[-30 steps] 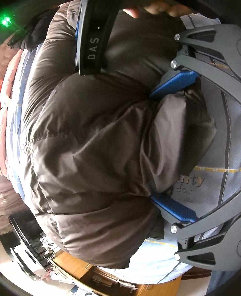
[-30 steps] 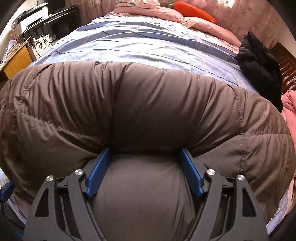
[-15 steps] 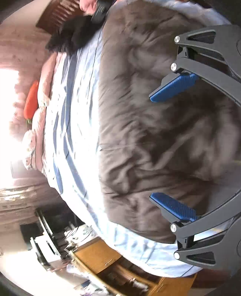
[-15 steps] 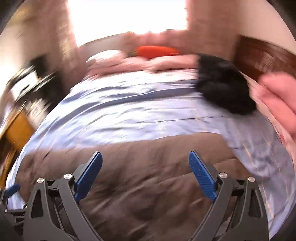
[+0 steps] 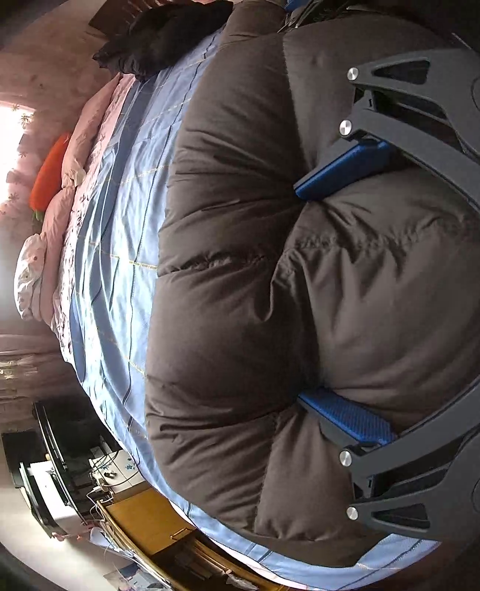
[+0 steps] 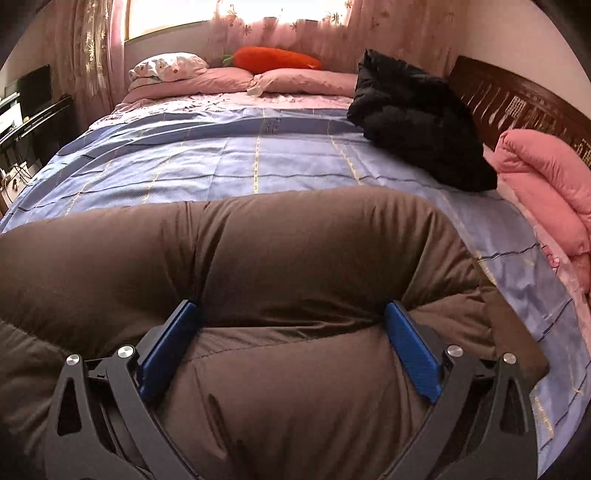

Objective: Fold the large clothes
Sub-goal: 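Open both tools and lift them away from the folded jacket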

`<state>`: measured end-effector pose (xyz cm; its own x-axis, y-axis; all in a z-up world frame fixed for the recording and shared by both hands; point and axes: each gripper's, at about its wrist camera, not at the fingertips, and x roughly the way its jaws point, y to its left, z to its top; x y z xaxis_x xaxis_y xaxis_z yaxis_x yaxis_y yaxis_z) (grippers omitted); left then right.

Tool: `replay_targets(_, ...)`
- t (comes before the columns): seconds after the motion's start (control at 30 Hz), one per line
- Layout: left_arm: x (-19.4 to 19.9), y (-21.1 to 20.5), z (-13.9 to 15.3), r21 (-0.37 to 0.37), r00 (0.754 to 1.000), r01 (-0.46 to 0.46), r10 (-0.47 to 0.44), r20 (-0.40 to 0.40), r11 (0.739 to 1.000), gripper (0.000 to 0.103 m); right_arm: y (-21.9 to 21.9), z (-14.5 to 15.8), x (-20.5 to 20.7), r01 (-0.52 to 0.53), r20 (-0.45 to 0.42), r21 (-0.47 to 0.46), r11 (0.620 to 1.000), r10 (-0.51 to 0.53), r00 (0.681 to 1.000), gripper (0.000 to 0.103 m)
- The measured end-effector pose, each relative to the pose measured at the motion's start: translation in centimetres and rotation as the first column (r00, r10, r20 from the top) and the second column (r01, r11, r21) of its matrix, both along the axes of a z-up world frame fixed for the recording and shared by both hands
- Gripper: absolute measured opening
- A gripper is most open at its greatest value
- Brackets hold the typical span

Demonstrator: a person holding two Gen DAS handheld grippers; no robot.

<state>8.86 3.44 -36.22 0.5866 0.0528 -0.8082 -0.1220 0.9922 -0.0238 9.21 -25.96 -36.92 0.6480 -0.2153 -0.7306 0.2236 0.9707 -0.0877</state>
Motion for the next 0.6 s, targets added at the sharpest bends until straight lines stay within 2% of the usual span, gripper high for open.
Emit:
replay_targets(0.1, 0.0, 0.3, 0.2, -0.007, 1.000, -0.002, 0.002, -0.005, 1.000, 0.101, 0.1, 0.1, 0.2, -0.001, -0.028, 0.010, 1.000, 0.001, 1.000, 0.101)
replay_targets(0.17, -1.1, 0.3, 1.8, 0.016, 1.000, -0.030, 0.030, -0.008, 0.999, 0.101, 0.1, 1.8, -0.4, 0.019, -0.058, 0.019, 1.000, -0.018, 0.998, 0.100)
replay_targets(0.2, -1.8, 0.2, 2.9, 0.013, 1.000, -0.029, 0.029, -0.002, 0.999, 0.101, 0.3, 2.9, -1.0, 0.034, -0.043, 0.030, 0.999, -0.033, 0.999, 0.100)
replay_targets(0.3, -4.6, -0.4, 8.0, 0.002, 0.997, 0.043, -0.043, 0.070, 0.999, 0.101, 2.2, 9.1, -4.5, 0.009, 0.087, 0.133, 0.991, -0.021, 0.996, 0.102)
replay_targets(0.37, -6.5, -0.8, 12.6, 0.042, 0.991, 0.051, -0.056, 0.121, 0.998, 0.101, 4.2, 13.8, -6.7, -0.041, 0.101, 0.176, 0.984, 0.023, 0.995, 0.102)
replay_targets(0.43, -8.4, -0.8, 16.6, 0.024, 0.982, 0.056, -0.059, 0.179, 0.998, 0.101, 5.8, 17.4, -9.1, -0.065, 0.128, 0.171, 0.983, 0.044, 0.991, 0.102)
replay_targets(0.5, -11.2, -0.6, 20.7, 0.009, 0.971, 0.055, -0.056, 0.233, 0.998, 0.101, 7.1, 20.8, -11.9, -0.071, 0.164, 0.122, 0.990, 0.050, 0.985, 0.102)
replay_targets(0.6, -14.7, -0.4, 24.2, 0.005, 0.954, 0.028, -0.028, 0.298, 1.000, 0.101, 8.2, 24.2, -15.0, -0.046, 0.177, 0.053, 0.998, 0.036, 0.984, 0.102)
